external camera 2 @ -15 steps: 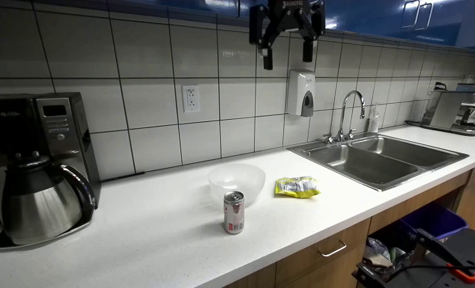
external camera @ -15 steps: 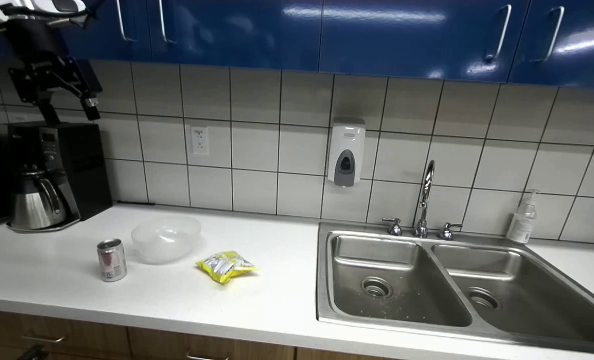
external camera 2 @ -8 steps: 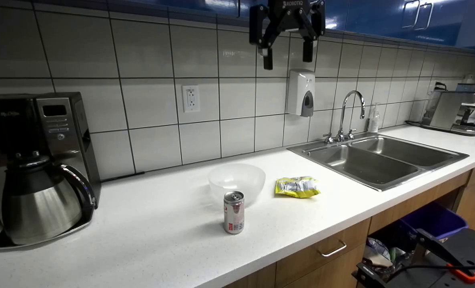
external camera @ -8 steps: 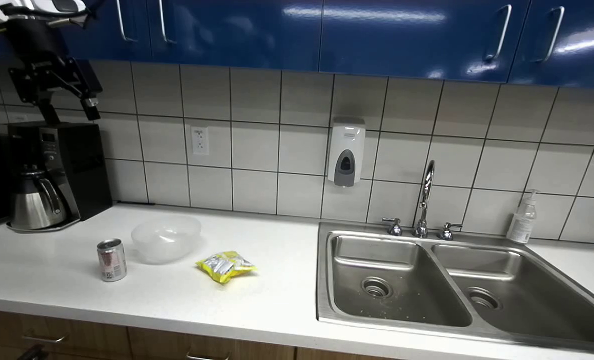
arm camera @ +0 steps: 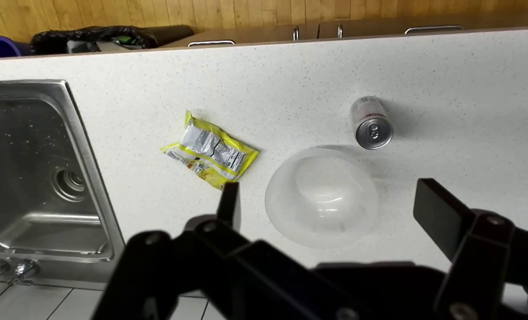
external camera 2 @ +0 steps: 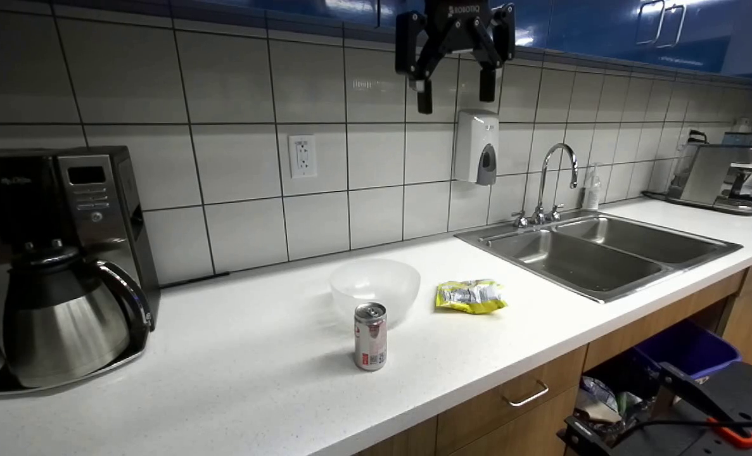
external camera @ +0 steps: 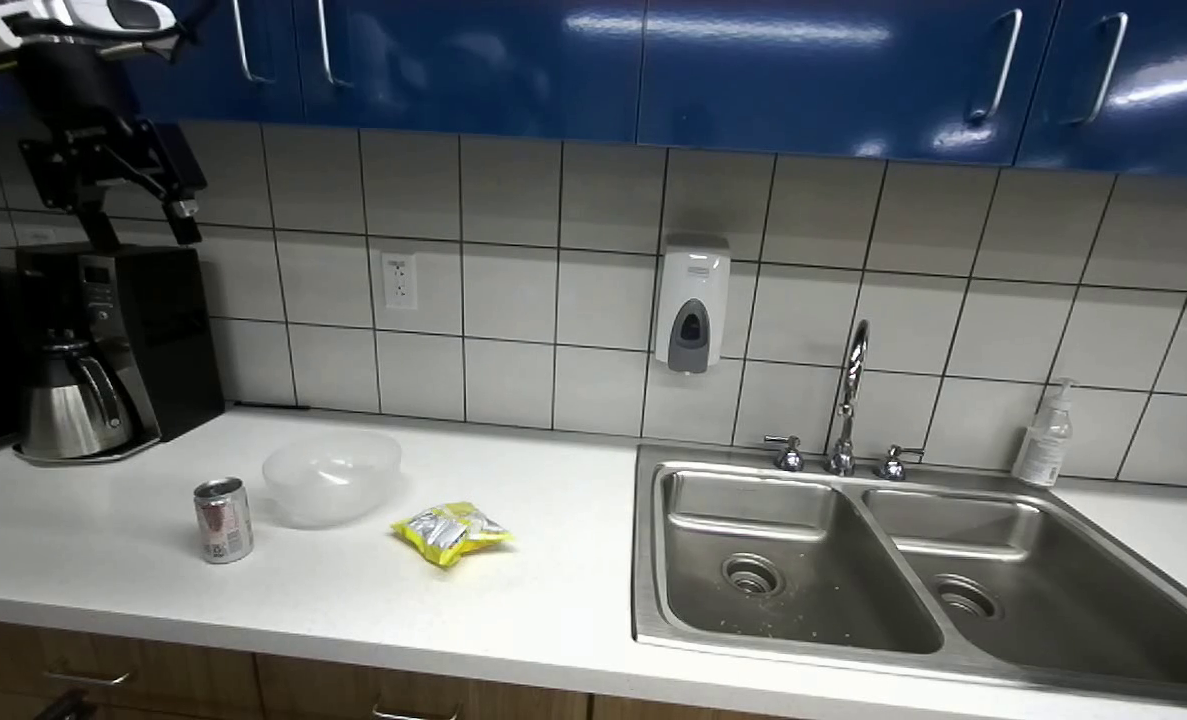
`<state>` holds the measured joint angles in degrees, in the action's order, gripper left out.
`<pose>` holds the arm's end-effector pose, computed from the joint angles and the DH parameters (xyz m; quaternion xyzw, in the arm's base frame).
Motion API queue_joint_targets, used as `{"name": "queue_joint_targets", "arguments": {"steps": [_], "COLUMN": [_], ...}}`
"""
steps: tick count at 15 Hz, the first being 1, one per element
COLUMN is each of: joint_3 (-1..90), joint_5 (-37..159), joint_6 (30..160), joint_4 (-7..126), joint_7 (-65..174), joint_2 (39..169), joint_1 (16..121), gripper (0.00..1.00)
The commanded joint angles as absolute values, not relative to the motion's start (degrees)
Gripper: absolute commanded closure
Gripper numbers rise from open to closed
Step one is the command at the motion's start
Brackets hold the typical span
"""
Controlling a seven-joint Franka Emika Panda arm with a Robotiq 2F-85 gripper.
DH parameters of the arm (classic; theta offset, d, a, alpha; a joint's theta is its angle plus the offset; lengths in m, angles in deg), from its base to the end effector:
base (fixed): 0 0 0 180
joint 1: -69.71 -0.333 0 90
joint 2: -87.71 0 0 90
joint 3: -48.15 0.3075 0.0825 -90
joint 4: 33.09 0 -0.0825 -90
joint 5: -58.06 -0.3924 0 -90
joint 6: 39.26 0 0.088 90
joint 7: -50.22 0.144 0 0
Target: Put the can inside the bowl
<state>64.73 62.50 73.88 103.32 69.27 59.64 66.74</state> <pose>0.4056 0.1386 0.4546 0.9941 0.0044 0.0630 0.0878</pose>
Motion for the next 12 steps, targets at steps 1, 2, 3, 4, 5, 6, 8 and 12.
{"name": "queue_joint_targets", "arguments": {"steps": [1,2,3,4,5,6,8,12], "joint_3": [62.56,62.28,62.11,62.49,62.67,63.02,63.74,65.17], "joint_5": [61.27,60.73,60.09,59.83,59.20,58.90,57.99,57.49], "joint_6": [77.03,77.99,79.11,79.99,80.95,81.73,83.58,87.58], "joint_4": [104.56,104.90,105.29,105.41,105.52,105.51,105.51,105.34], "joint_7": [67.79,67.56,67.38,68.30,68.32,68.94,69.92,73.12], "joint_2": [61.91,62.78,63.78,65.02,66.29,67.51,69.92,74.71], "joint_1": [64.73,64.30,63.85,63.56,62.99,62.67,61.50,59.59], "gripper": [0.00,0.00,0.00,0.00,0.00,0.00,0.00,0.00]}}
